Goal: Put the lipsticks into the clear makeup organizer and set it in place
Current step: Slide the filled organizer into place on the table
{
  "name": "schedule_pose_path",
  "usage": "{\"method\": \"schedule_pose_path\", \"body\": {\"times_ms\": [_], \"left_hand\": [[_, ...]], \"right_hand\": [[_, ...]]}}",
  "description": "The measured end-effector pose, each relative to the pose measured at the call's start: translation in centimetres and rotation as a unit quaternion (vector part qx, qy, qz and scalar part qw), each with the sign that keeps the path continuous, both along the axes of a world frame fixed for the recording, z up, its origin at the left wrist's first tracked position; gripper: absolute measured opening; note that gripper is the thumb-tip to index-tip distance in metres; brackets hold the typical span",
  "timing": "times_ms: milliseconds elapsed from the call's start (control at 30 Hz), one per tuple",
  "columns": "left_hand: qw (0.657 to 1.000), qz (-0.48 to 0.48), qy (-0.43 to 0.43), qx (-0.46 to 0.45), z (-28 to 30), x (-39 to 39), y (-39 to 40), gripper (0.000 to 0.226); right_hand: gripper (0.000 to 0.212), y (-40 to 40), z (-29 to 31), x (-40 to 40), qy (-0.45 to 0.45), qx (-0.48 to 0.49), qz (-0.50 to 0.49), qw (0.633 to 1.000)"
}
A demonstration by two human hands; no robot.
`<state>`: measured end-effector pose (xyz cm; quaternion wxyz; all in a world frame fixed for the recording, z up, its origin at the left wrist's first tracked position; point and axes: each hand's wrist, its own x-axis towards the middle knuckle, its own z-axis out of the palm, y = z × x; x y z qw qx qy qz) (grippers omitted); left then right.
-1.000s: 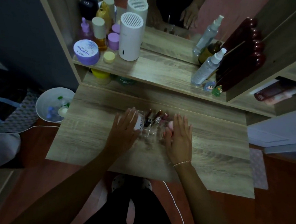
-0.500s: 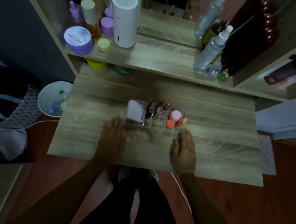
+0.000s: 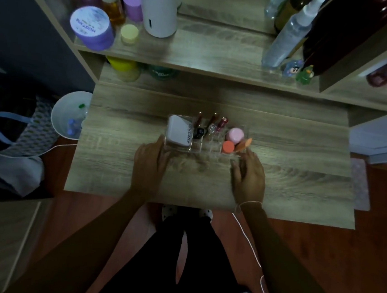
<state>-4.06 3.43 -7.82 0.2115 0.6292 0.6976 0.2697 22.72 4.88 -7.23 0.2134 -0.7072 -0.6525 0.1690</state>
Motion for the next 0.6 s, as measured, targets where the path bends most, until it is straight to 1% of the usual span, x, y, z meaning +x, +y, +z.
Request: {"method": "schedule_pose_path", "body": {"times_ms": [100, 233, 267, 400, 600], "left_hand": [[1.0, 0.021, 0.0, -0.003, 0.3, 0.2, 1.0, 0.04], [1.0, 0.024, 0.016, -0.005, 0.5, 0.3, 1.5, 0.036], [0.999, 0.024, 0.022, -0.004, 0.6, 0.3, 1.6, 0.035], [0.999, 0.008, 0.04, -0.015, 1.1, 0.7, 2.0, 0.035], [0.999, -0.018, 0.041, -0.022, 1.7, 2.7, 2.4, 0.037]], "right_hand": [[0.033, 1.1, -0.1, 0.2, 0.028, 0.007, -0.023, 0.999], [0.012, 1.7, -0.3, 0.5, 0.042, 0.012, -0.024, 0.999], [0.01, 1.7, -0.4, 0.5, 0.044, 0.015, -0.025, 0.999], [0.009, 1.9, -0.8, 1.5, 0.025, 0.017, -0.024, 0.999], [0.011, 2.2, -0.9, 4.0, -0.007, 0.012, -0.029, 0.999]]}}
